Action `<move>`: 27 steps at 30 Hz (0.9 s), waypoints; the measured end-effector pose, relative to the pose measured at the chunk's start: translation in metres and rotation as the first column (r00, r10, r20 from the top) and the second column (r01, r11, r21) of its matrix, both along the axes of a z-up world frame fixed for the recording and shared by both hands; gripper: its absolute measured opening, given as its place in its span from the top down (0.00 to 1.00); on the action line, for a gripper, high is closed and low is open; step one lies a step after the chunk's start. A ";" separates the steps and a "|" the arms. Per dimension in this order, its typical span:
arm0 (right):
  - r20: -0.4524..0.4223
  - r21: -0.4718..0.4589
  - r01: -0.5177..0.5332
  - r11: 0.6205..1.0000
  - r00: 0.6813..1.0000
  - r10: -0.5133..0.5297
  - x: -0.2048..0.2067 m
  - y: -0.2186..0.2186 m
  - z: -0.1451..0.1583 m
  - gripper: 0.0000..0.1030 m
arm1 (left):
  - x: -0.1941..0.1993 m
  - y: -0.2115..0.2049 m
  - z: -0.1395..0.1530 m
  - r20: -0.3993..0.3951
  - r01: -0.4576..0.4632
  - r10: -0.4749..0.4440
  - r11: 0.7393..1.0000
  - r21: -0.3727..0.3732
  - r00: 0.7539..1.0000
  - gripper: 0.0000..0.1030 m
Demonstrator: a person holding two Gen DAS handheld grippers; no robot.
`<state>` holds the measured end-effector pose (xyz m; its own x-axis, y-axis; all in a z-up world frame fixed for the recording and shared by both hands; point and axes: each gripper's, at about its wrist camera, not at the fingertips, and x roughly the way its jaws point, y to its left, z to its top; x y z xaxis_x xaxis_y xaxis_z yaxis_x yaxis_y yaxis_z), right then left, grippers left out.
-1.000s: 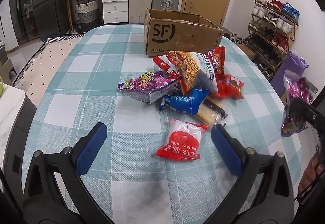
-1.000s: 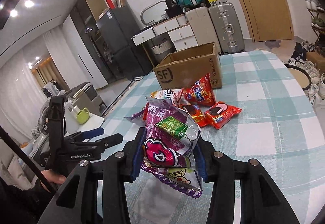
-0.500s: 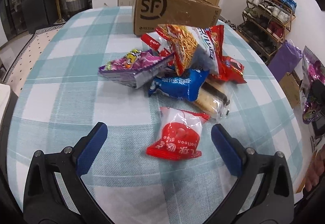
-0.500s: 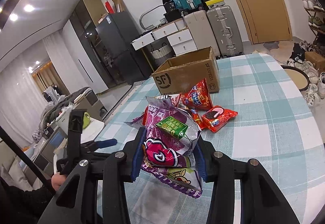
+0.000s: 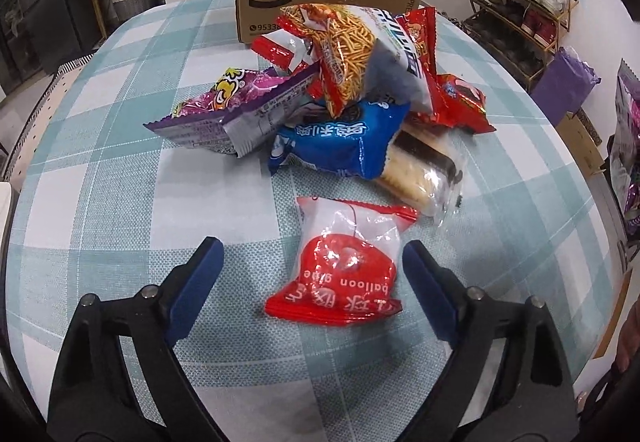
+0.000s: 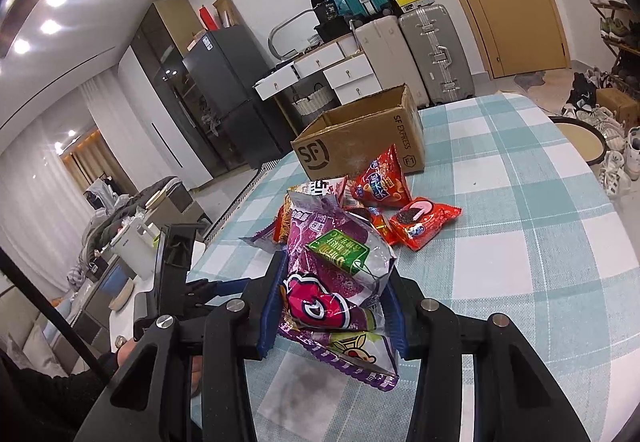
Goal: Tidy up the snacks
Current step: 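Grasp the red balloon-print bag with the left gripper, then carry both bags over the SF box and release them inside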
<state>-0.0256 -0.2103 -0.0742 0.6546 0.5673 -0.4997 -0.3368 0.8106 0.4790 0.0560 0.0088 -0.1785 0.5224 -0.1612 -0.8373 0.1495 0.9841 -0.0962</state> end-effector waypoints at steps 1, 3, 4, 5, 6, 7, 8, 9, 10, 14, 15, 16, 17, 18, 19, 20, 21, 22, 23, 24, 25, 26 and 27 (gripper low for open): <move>-0.001 -0.001 -0.001 1.000 1.000 0.001 0.000 0.000 0.000 0.57 | -0.001 0.001 0.000 0.001 0.001 -0.001 1.000 0.000 1.000 0.15; -0.003 -0.003 -0.001 1.000 1.000 0.001 0.000 0.001 -0.001 0.57 | -0.001 0.001 0.001 0.000 0.001 -0.001 1.000 0.005 1.000 0.17; -0.004 -0.002 -0.003 1.000 1.000 0.003 0.000 0.002 -0.001 0.57 | -0.002 0.001 0.002 0.001 -0.001 0.001 1.000 0.019 1.000 0.24; -0.003 -0.003 -0.004 1.000 1.000 0.004 -0.001 0.003 -0.002 0.57 | -0.002 0.000 0.002 0.005 0.002 -0.002 0.999 0.033 1.000 0.34; -0.003 -0.006 -0.004 1.000 1.000 0.004 -0.001 0.003 -0.002 0.57 | -0.003 0.000 0.003 0.007 0.008 -0.008 0.999 0.034 1.000 0.38; -0.002 -0.009 -0.004 1.000 1.000 0.004 -0.001 0.004 -0.002 0.57 | -0.003 0.000 0.004 0.008 0.012 -0.012 0.999 0.030 1.000 0.46; -0.004 -0.004 -0.005 1.000 1.000 0.005 -0.001 0.003 -0.002 0.57 | -0.003 0.001 0.005 0.010 0.014 -0.014 1.000 0.023 1.000 0.58; -0.003 -0.004 -0.005 1.000 1.000 0.005 -0.001 0.003 -0.002 0.57 | -0.003 0.003 0.006 0.009 0.014 -0.014 1.000 0.012 1.000 0.59; -0.003 -0.005 -0.003 1.000 1.000 0.003 -0.001 0.003 -0.002 0.57 | -0.003 0.005 0.007 0.005 0.016 -0.016 1.000 -0.005 1.000 0.60; -0.002 -0.007 -0.005 1.000 1.000 0.005 -0.001 0.005 -0.002 0.57 | -0.007 0.010 0.012 0.023 0.025 -0.024 0.998 -0.049 0.999 0.61; -0.002 -0.007 -0.006 1.000 1.000 0.006 -0.002 0.005 -0.001 0.57 | -0.009 0.011 0.015 0.034 0.026 -0.025 0.998 -0.048 0.999 0.61; -0.002 -0.008 -0.007 1.000 1.000 0.007 -0.002 0.006 -0.001 0.57 | -0.011 0.011 0.017 0.039 0.033 -0.031 0.998 -0.050 0.999 0.61; -0.001 -0.009 -0.007 1.000 1.000 0.007 -0.002 0.007 -0.001 0.57 | -0.013 0.012 0.021 0.049 0.034 -0.032 0.998 -0.051 0.998 0.61; 0.001 -0.011 -0.008 1.000 1.000 0.008 -0.002 0.007 0.000 0.57 | -0.015 0.013 0.024 0.059 0.031 -0.028 0.998 -0.048 0.998 0.61; 0.003 -0.012 -0.008 1.000 1.000 0.008 -0.002 0.008 0.001 0.57 | -0.017 0.014 0.027 0.060 0.034 -0.031 0.998 -0.049 0.998 0.61; 0.005 -0.012 -0.010 1.000 1.000 0.010 -0.002 0.008 0.002 0.57 | -0.018 0.015 0.030 0.062 0.034 -0.031 0.998 -0.056 0.998 0.61; 0.007 -0.010 -0.012 1.000 1.000 0.012 -0.002 0.009 0.004 0.57 | -0.021 0.016 0.034 0.069 0.030 -0.026 0.998 -0.059 0.997 0.61; 0.010 -0.009 -0.015 1.000 1.000 0.015 -0.002 0.010 0.005 0.57 | -0.023 0.016 0.038 0.076 0.031 -0.027 0.998 -0.056 0.997 0.61; 0.015 -0.009 -0.019 1.000 1.000 0.019 -0.002 0.011 0.008 0.57 | -0.025 0.015 0.043 0.086 0.039 -0.034 0.998 -0.054 0.996 0.61; 0.020 -0.011 -0.022 1.000 1.000 0.022 -0.001 0.012 0.009 0.57 | -0.027 0.015 0.047 0.096 0.043 -0.038 0.998 -0.050 0.995 0.61; 0.024 -0.011 -0.024 1.000 0.999 0.024 -0.001 0.012 0.011 0.57 | -0.029 0.014 0.052 0.108 0.047 -0.042 0.998 -0.040 0.993 0.61; 0.025 -0.001 -0.030 1.000 0.999 0.030 0.000 0.012 0.014 0.57 | -0.031 0.013 0.058 0.118 0.051 -0.046 0.998 -0.037 0.992 0.61; 0.023 0.020 -0.038 0.999 0.999 0.037 0.001 0.011 0.015 0.57 | -0.033 0.013 0.063 0.128 0.053 -0.048 0.998 -0.041 0.991 0.61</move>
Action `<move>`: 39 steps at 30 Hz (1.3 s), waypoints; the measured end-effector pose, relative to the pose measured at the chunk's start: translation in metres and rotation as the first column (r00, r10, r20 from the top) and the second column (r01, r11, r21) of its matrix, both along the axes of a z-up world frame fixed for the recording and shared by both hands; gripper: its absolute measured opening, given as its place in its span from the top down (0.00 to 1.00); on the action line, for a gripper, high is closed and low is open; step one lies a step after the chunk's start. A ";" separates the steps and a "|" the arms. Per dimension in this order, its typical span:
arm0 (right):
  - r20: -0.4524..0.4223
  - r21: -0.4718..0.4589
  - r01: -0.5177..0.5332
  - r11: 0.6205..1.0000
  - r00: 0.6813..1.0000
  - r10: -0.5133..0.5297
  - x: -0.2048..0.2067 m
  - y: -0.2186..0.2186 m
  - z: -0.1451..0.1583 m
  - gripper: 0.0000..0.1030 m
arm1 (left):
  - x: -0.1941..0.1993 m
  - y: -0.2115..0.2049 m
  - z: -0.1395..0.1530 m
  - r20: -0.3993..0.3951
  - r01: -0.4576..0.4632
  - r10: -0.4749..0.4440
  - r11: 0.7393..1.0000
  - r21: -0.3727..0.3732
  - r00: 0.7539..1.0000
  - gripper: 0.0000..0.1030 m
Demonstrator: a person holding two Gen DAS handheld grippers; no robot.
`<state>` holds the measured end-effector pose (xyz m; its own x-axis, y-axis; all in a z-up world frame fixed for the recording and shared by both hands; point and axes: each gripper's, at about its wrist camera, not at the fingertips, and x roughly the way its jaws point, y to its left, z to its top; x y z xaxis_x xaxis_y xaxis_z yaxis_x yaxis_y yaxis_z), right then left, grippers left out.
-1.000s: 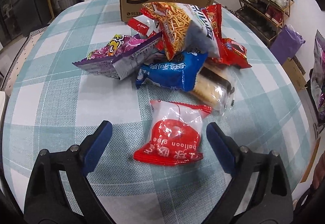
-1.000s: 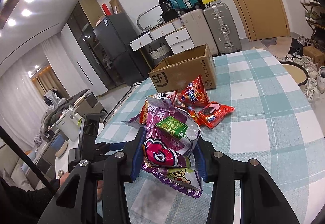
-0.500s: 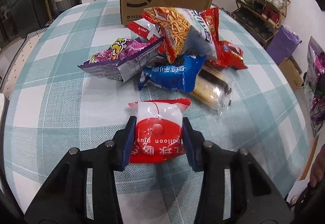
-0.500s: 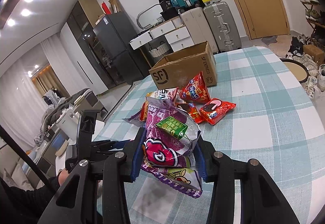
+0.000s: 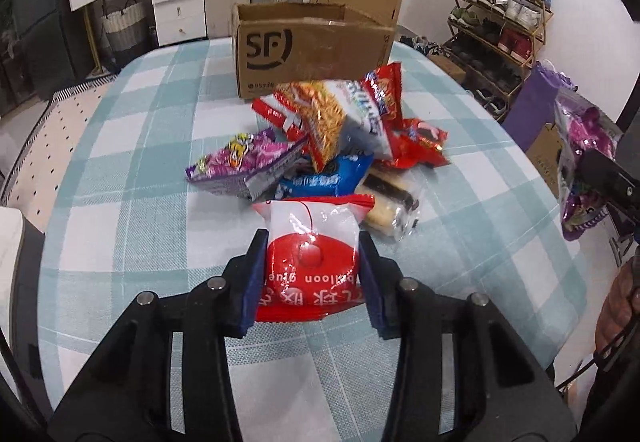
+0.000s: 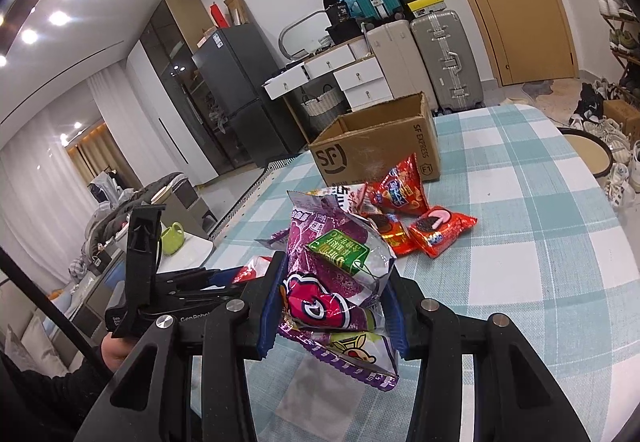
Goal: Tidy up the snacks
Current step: 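Carry both bags over the SF box and release them inside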
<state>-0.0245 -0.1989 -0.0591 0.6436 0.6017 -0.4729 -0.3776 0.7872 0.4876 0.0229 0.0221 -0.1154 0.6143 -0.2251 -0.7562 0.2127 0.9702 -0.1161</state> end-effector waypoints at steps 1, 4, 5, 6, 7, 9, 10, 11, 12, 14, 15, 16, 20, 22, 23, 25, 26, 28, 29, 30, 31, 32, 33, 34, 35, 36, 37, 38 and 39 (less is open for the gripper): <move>-0.002 0.024 -0.006 1.000 1.000 0.006 0.001 -0.001 0.002 0.57 | -0.002 0.000 0.006 0.011 0.001 -0.001 1.000 -0.004 1.000 0.61; -0.007 0.055 -0.023 0.998 1.000 0.023 0.006 -0.002 0.010 0.57 | -0.006 0.001 0.025 0.039 0.000 0.000 1.000 -0.006 0.999 0.61; -0.002 0.056 -0.032 0.998 0.999 0.032 0.008 -0.001 0.014 0.57 | -0.006 0.001 0.033 0.038 0.002 -0.001 1.000 -0.016 0.999 0.61; 0.005 0.055 -0.042 0.998 0.999 0.042 0.009 0.000 0.019 0.57 | -0.003 0.000 0.039 0.033 0.005 -0.004 1.000 -0.020 0.999 0.61; 0.015 0.055 -0.057 0.997 0.998 0.056 0.011 0.002 0.025 0.57 | -0.001 -0.003 0.049 0.037 0.011 -0.010 1.000 -0.013 0.999 0.61; 0.033 0.055 -0.073 0.996 0.997 0.071 0.014 0.004 0.036 0.57 | 0.003 -0.007 0.069 0.076 0.012 -0.013 1.000 0.006 0.997 0.61; 0.044 0.056 -0.079 0.995 0.996 0.076 0.016 0.005 0.043 0.57 | 0.004 -0.009 0.081 0.097 0.019 -0.019 1.000 0.007 0.995 0.61; 0.055 0.056 -0.083 0.995 0.995 0.080 0.018 0.005 0.050 0.57 | 0.005 -0.010 0.090 0.107 0.025 -0.025 1.000 0.002 0.994 0.61; 0.068 0.057 -0.087 0.995 0.994 0.083 0.021 0.005 0.058 0.57 | 0.008 -0.012 0.100 0.119 0.028 -0.028 1.000 -0.001 0.993 0.61; 0.088 0.066 -0.093 0.993 0.992 0.087 0.029 0.003 0.073 0.57 | 0.012 -0.016 0.117 0.141 0.044 -0.044 0.999 0.004 0.989 0.61; 0.093 0.071 -0.096 0.993 0.992 0.089 0.033 0.002 0.078 0.57 | 0.014 -0.018 0.123 0.152 0.047 -0.048 0.999 0.008 0.987 0.61; 0.097 0.072 -0.099 0.992 0.991 0.092 0.038 0.001 0.084 0.57 | 0.017 -0.020 0.131 0.166 0.047 -0.050 0.999 0.017 0.985 0.61; 0.116 0.065 -0.115 0.991 0.988 0.107 0.060 -0.001 0.108 0.57 | 0.032 -0.020 0.158 0.188 0.055 -0.056 0.998 0.010 0.981 0.61; 0.125 0.063 -0.121 0.991 0.986 0.112 0.073 -0.001 0.119 0.57 | 0.041 -0.019 0.171 0.195 0.055 -0.057 0.998 0.013 0.979 0.61; 0.128 0.060 -0.124 0.990 0.985 0.115 0.082 0.000 0.125 0.57 | 0.048 -0.019 0.177 0.196 0.054 -0.056 0.998 0.015 0.979 0.61; 0.130 0.052 -0.127 0.991 0.984 0.119 0.093 0.002 0.133 0.57 | 0.061 -0.018 0.188 0.189 0.057 -0.058 0.998 0.011 0.980 0.61; 0.131 0.048 -0.131 0.990 0.984 0.124 0.101 0.004 0.137 0.57 | 0.069 -0.018 0.192 0.188 0.054 -0.055 0.998 0.009 0.981 0.61; 0.134 0.040 -0.148 0.988 0.981 0.141 0.117 0.009 0.146 0.57 | 0.086 -0.018 0.201 0.190 0.055 -0.058 0.998 0.020 0.980 0.61; 0.133 0.038 -0.154 0.987 0.980 0.148 0.125 0.010 0.148 0.57 | 0.097 -0.018 0.207 0.188 0.055 -0.059 0.998 0.023 0.980 0.61; 0.130 0.032 -0.158 0.987 0.980 0.152 0.134 0.012 0.151 0.57 | 0.105 -0.017 0.211 0.182 0.054 -0.057 0.998 0.021 0.982 0.61; 0.127 0.026 -0.155 0.988 0.980 0.150 0.145 0.014 0.154 0.57 | 0.116 -0.016 0.214 0.174 0.053 -0.055 0.998 0.016 0.983 0.61; 0.121 0.021 -0.152 0.988 0.982 0.148 0.155 0.017 0.155 0.57 | 0.130 -0.017 0.216 0.166 0.052 -0.053 0.999 0.010 0.985 0.61; 0.114 0.018 -0.150 0.988 0.983 0.147 0.164 0.018 0.156 0.57 | 0.141 -0.015 0.220 0.158 0.048 -0.047 0.999 0.000 0.986 0.61; 0.105 0.016 -0.148 0.989 0.984 0.145 0.175 0.020 0.157 0.57 | 0.153 -0.015 0.222 0.151 0.046 -0.045 0.999 -0.005 0.987 0.61; 0.093 0.017 -0.149 0.989 0.985 0.147 0.190 0.022 0.158 0.57 | 0.165 -0.015 0.222 0.147 0.041 -0.040 0.999 -0.005 0.988 0.61; 0.087 0.014 -0.149 0.989 0.985 0.147 0.199 0.024 0.158 0.57 | 0.178 -0.015 0.225 0.141 0.032 -0.032 0.999 -0.001 0.989 0.61; 0.080 0.007 -0.146 0.989 0.986 0.145 0.209 0.026 0.156 0.57 | 0.193 -0.015 0.224 0.134 0.029 -0.029 1.000 -0.001 0.991 0.61; 0.070 0.004 -0.145 0.989 0.987 0.144 0.220 0.027 0.155 0.57 | 0.206 -0.014 0.224 0.126 0.024 -0.023 1.000 -0.003 0.992 0.61; 0.056 0.002 -0.150 0.989 0.987 0.150 0.231 0.030 0.153 0.57 | 0.218 -0.014 0.222 0.118 0.017 -0.017 1.000 -0.001 0.993 0.61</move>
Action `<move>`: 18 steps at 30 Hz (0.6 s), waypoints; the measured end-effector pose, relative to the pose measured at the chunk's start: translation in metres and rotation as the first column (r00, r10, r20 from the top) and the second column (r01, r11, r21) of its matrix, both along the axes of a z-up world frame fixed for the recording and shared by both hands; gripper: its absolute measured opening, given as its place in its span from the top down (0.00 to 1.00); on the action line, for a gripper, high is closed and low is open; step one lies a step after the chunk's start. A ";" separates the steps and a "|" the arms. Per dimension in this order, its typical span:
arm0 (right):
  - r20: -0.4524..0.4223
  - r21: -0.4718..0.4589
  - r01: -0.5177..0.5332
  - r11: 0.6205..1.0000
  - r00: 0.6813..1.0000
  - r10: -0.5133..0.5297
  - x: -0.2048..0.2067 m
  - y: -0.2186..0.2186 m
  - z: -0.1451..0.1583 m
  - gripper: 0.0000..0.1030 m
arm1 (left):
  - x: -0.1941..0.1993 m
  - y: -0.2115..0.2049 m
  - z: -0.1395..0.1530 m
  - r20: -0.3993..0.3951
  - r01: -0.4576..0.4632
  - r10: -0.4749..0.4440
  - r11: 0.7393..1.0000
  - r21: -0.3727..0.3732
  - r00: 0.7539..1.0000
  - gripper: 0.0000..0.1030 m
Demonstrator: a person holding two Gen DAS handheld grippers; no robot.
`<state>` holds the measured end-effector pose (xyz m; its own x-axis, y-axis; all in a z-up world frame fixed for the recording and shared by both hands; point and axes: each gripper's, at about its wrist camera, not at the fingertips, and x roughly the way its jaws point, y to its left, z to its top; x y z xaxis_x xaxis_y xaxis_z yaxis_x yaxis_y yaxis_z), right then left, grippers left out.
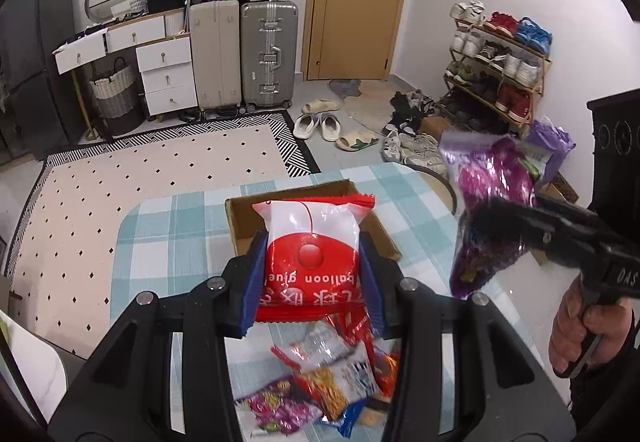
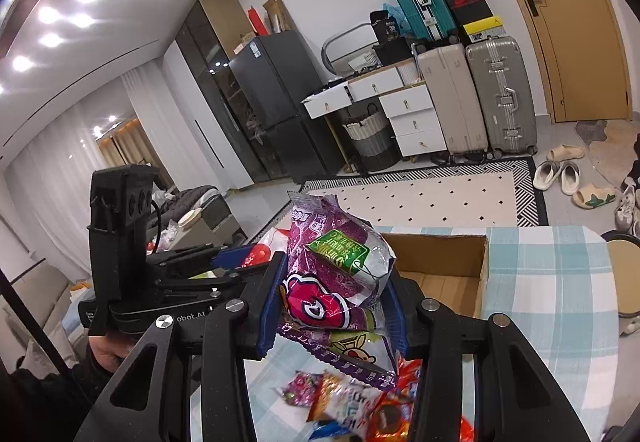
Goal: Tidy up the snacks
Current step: 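Carry both bags over the SF box and release them inside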
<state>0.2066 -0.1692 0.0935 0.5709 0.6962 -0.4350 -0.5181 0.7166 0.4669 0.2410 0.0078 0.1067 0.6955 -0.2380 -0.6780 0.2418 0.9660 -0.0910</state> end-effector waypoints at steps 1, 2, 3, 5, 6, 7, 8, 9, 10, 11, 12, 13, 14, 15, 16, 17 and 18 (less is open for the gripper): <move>-0.006 -0.011 0.003 1.000 1.000 -0.003 0.010 0.002 -0.003 0.57 | 0.014 -0.001 -0.002 -0.006 -0.003 0.003 1.000 0.006 1.000 0.61; -0.011 -0.028 0.007 1.000 1.000 -0.007 0.022 0.005 -0.007 0.57 | 0.028 -0.002 -0.006 -0.011 -0.006 0.006 1.000 0.012 1.000 0.61; -0.018 -0.043 0.006 0.999 1.000 -0.007 0.032 0.008 -0.011 0.57 | 0.043 -0.003 -0.011 -0.024 -0.009 0.010 1.000 0.015 1.000 0.61; -0.039 -0.067 0.010 0.998 0.999 -0.013 0.051 0.013 -0.022 0.57 | 0.069 -0.006 -0.025 -0.055 -0.011 0.012 1.000 0.018 0.998 0.61; -0.061 -0.080 0.006 0.997 0.998 -0.011 0.063 0.016 -0.030 0.57 | 0.084 -0.007 -0.033 -0.077 -0.013 0.014 1.000 0.011 0.997 0.61; -0.077 -0.093 0.004 0.996 0.997 -0.011 0.074 0.019 -0.038 0.57 | 0.091 -0.010 -0.043 -0.091 -0.012 0.013 1.000 0.012 0.996 0.61; -0.091 -0.109 0.001 0.994 0.996 -0.011 0.084 0.022 -0.048 0.57 | 0.101 -0.012 -0.051 -0.103 -0.012 0.014 1.000 0.019 0.995 0.61; -0.104 -0.121 -0.005 0.993 0.995 -0.007 0.092 0.025 -0.056 0.57 | 0.113 -0.014 -0.060 -0.113 -0.011 0.015 1.000 0.029 0.994 0.61; -0.121 -0.133 -0.012 0.991 0.993 -0.004 0.101 0.028 -0.065 0.57 | 0.116 -0.016 -0.071 -0.124 -0.006 0.010 0.999 0.036 0.992 0.61; -0.138 -0.140 -0.015 0.990 0.990 -0.004 0.108 0.029 -0.076 0.57 | 0.123 -0.018 -0.080 -0.139 0.003 0.002 0.999 0.037 0.990 0.61; -0.154 -0.146 -0.020 0.989 0.988 -0.002 0.113 0.030 -0.083 0.57 | 0.132 -0.019 -0.089 -0.160 0.005 0.001 0.999 0.035 0.987 0.61; -0.167 -0.152 -0.026 0.988 0.986 0.000 0.119 0.031 -0.090 0.57 | 0.134 -0.020 -0.100 -0.174 0.006 0.000 0.999 0.036 0.985 0.61; -0.173 -0.161 -0.027 0.987 0.985 -0.001 0.124 0.033 -0.098 0.57 | 0.138 -0.022 -0.109 -0.186 0.008 -0.001 0.999 0.037 0.983 0.61; -0.180 -0.175 -0.032 0.984 0.984 0.000 0.128 0.034 -0.104 0.57 | 0.143 -0.022 -0.117 -0.198 0.008 0.000 0.999 0.042 0.980 0.61; -0.186 -0.186 -0.036 0.982 0.983 0.000 0.132 0.036 -0.109 0.57 | 0.146 -0.022 -0.126 -0.206 0.011 -0.001 0.999 0.045 0.979 0.61; -0.187 -0.189 -0.035 0.981 0.982 -0.001 0.133 0.036 -0.115 0.57 | 0.150 -0.023 -0.133 -0.216 0.016 -0.005 0.999 0.046 0.976 0.61; -0.194 -0.196 -0.036 0.980 0.981 -0.003 0.137 0.037 -0.121 0.57 | 0.151 -0.024 -0.142 -0.224 0.019 -0.008 0.999 0.048 0.974 0.61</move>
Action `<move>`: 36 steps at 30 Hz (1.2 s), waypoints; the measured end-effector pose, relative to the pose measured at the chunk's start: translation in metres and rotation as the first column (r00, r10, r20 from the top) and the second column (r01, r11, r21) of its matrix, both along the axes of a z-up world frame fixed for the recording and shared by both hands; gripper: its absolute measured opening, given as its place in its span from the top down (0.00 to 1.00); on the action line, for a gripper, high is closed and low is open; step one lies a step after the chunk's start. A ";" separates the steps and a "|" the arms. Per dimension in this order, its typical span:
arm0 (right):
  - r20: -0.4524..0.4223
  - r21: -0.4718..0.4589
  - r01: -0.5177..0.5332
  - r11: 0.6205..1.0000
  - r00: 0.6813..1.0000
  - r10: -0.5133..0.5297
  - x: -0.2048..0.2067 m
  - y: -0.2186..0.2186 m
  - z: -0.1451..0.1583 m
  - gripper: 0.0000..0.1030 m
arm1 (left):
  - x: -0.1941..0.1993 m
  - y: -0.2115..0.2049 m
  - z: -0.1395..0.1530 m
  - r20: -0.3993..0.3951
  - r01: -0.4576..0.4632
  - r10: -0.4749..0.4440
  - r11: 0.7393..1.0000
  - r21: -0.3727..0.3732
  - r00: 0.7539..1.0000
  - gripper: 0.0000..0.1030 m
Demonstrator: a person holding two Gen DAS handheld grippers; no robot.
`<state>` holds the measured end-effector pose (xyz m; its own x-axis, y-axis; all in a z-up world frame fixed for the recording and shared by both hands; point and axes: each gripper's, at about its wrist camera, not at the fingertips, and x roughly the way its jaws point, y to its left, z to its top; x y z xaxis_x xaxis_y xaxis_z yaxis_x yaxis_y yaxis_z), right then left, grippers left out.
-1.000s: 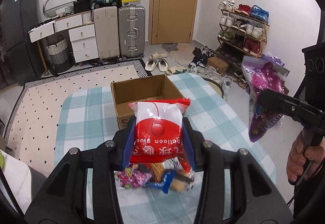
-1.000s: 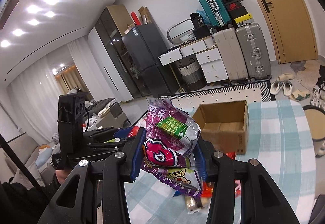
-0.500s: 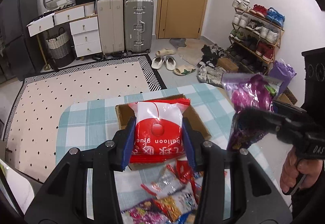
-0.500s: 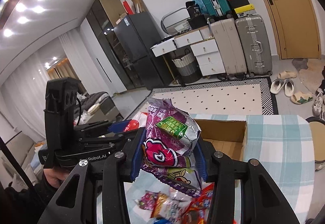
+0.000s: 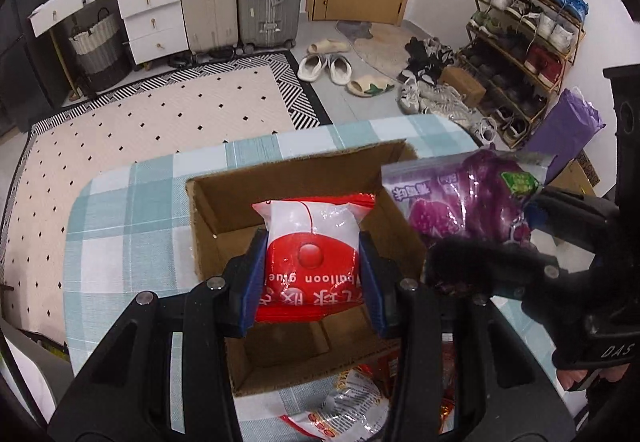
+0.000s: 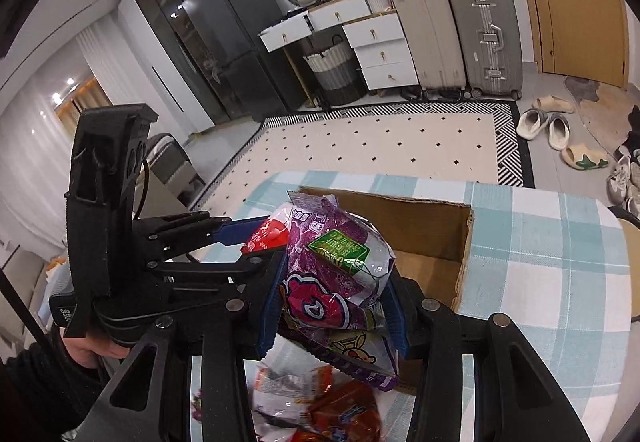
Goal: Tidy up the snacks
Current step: 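Carry both bags over the SF box and release them inside, then move both tools back over the remaining snack pile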
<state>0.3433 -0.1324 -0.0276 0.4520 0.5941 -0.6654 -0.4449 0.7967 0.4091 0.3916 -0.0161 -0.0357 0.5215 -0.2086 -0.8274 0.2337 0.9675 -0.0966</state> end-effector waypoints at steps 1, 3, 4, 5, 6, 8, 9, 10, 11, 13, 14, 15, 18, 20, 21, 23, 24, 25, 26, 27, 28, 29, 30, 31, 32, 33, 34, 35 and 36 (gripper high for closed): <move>-0.007 -0.005 -0.001 1.000 1.000 0.001 0.002 0.000 -0.006 0.57 | 0.003 -0.001 -0.006 -0.009 0.001 -0.001 1.000 0.003 1.000 0.61; -0.016 -0.010 -0.002 1.000 1.000 0.002 0.005 0.001 -0.015 0.57 | 0.009 -0.003 -0.018 -0.029 0.004 -0.004 1.000 0.010 1.000 0.61; -0.027 -0.012 -0.004 1.000 1.000 0.003 0.007 0.002 -0.019 0.57 | 0.007 -0.002 -0.027 -0.035 0.006 -0.006 1.000 0.009 0.999 0.61; -0.033 -0.016 -0.004 1.000 0.999 0.003 0.008 0.003 -0.024 0.56 | 0.008 -0.004 -0.031 -0.039 0.008 -0.008 1.000 0.008 0.999 0.61; -0.036 -0.019 -0.003 1.000 0.999 0.002 0.010 0.003 -0.027 0.56 | 0.010 -0.005 -0.037 -0.044 0.007 -0.007 1.000 0.012 0.999 0.61; -0.044 -0.021 -0.004 1.000 0.999 0.003 0.011 0.004 -0.033 0.56 | 0.016 -0.006 -0.048 -0.057 0.005 -0.005 1.000 0.012 0.998 0.61; -0.046 -0.021 -0.003 1.000 0.999 0.002 0.013 0.004 -0.036 0.56 | 0.019 -0.007 -0.053 -0.063 0.007 -0.007 1.000 0.006 0.998 0.61; -0.048 -0.021 -0.001 1.000 0.999 0.000 0.014 0.003 -0.038 0.56 | 0.021 -0.008 -0.057 -0.067 0.006 -0.006 1.000 0.006 0.998 0.61; -0.052 -0.021 0.002 1.000 0.999 -0.003 0.014 0.002 -0.041 0.56 | 0.023 -0.009 -0.060 -0.069 0.005 -0.004 1.000 0.007 0.998 0.60; -0.059 -0.017 0.002 1.000 0.998 -0.003 0.015 0.001 -0.042 0.53 | 0.024 -0.008 -0.063 -0.070 -0.002 0.003 1.000 0.015 0.998 0.59; -0.046 -0.042 0.009 0.999 0.999 -0.011 0.015 0.002 -0.042 0.51 | 0.024 -0.009 -0.064 -0.068 -0.004 0.005 1.000 0.017 0.998 0.58; -0.026 -0.065 0.007 0.998 1.000 -0.008 0.013 0.003 -0.041 0.49 | 0.025 -0.010 -0.065 -0.070 -0.004 0.005 1.000 0.019 0.998 0.56; 0.023 -0.111 -0.012 0.994 1.000 0.014 0.008 0.006 -0.035 0.45 | 0.021 -0.011 -0.065 -0.053 -0.006 0.007 1.000 0.027 0.999 0.48; 0.063 -0.145 0.009 0.989 0.998 0.001 0.002 0.006 -0.028 0.40 | 0.012 -0.010 -0.060 -0.034 -0.020 0.022 0.999 0.049 0.999 0.34; 0.074 -0.139 0.012 0.990 0.997 -0.002 -0.001 0.004 -0.025 0.39 | 0.010 -0.010 -0.057 -0.025 -0.030 0.031 0.998 0.055 0.999 0.30; 0.098 -0.114 0.013 0.993 0.995 -0.002 -0.012 -0.002 -0.015 0.39 | 0.000 -0.006 -0.047 0.002 -0.039 0.039 0.999 0.036 0.999 0.24; 0.108 -0.108 0.017 0.994 0.994 -0.005 -0.016 -0.004 -0.011 0.38 | -0.005 -0.006 -0.043 0.014 -0.042 0.042 0.999 0.027 0.999 0.22; 0.121 -0.099 0.024 0.995 0.993 -0.012 -0.023 -0.008 -0.004 0.36 | -0.012 -0.002 -0.037 0.023 -0.046 0.045 0.999 0.027 0.999 0.21; 0.132 -0.090 0.026 0.996 0.991 -0.014 -0.029 -0.009 0.001 0.35 | -0.019 -0.001 -0.032 0.036 -0.053 0.052 0.998 0.028 0.998 0.21; 0.148 -0.077 0.026 0.997 0.989 -0.014 -0.039 -0.011 0.008 0.34 | -0.027 -0.002 -0.027 0.054 -0.055 0.054 0.998 0.025 0.997 0.21; 0.168 -0.070 0.029 0.997 0.986 -0.017 -0.048 -0.014 0.015 0.33 | -0.036 0.000 -0.020 0.068 -0.056 0.054 0.998 0.024 0.996 0.21; 0.191 -0.066 0.036 0.997 0.981 -0.023 -0.059 -0.017 0.023 0.32 | -0.047 0.001 -0.015 0.083 -0.058 0.056 0.998 0.026 0.995 0.21; 0.209 -0.061 0.039 0.997 0.978 -0.026 -0.068 -0.019 0.029 0.29 | -0.056 0.003 -0.009 0.100 -0.059 0.056 0.998 0.028 0.993 0.21; 0.232 -0.053 0.040 0.998 0.972 -0.027 -0.079 -0.021 0.036 0.26 | -0.067 0.006 -0.003 0.112 -0.060 0.056 0.998 0.029 0.992 0.21; 0.247 -0.047 0.043 0.998 0.969 -0.030 -0.088 -0.022 0.040 0.25 | -0.077 0.008 0.003 0.126 -0.063 0.059 0.997 0.033 0.990 0.20; 0.267 -0.042 0.048 0.998 0.963 -0.035 -0.100 -0.024 0.046 0.23 | -0.088 0.009 0.008 0.146 -0.073 0.067 0.996 0.041 0.987 0.20; 0.282 -0.040 0.051 0.998 0.959 -0.038 -0.112 -0.025 0.051 0.20 | -0.100 0.013 0.016 0.161 -0.083 0.075 0.996 0.045 0.984 0.20; 0.295 -0.037 0.053 0.998 0.955 -0.040 -0.123 -0.026 0.055 0.18 | -0.113 0.018 0.023 0.184 -0.100 0.091 0.994 0.044 0.979 0.20; 0.308 -0.033 0.057 0.998 0.950 -0.044 -0.134 -0.026 0.059 0.16 | -0.124 0.020 0.027 0.204 -0.113 0.103 0.993 0.036 0.973 0.20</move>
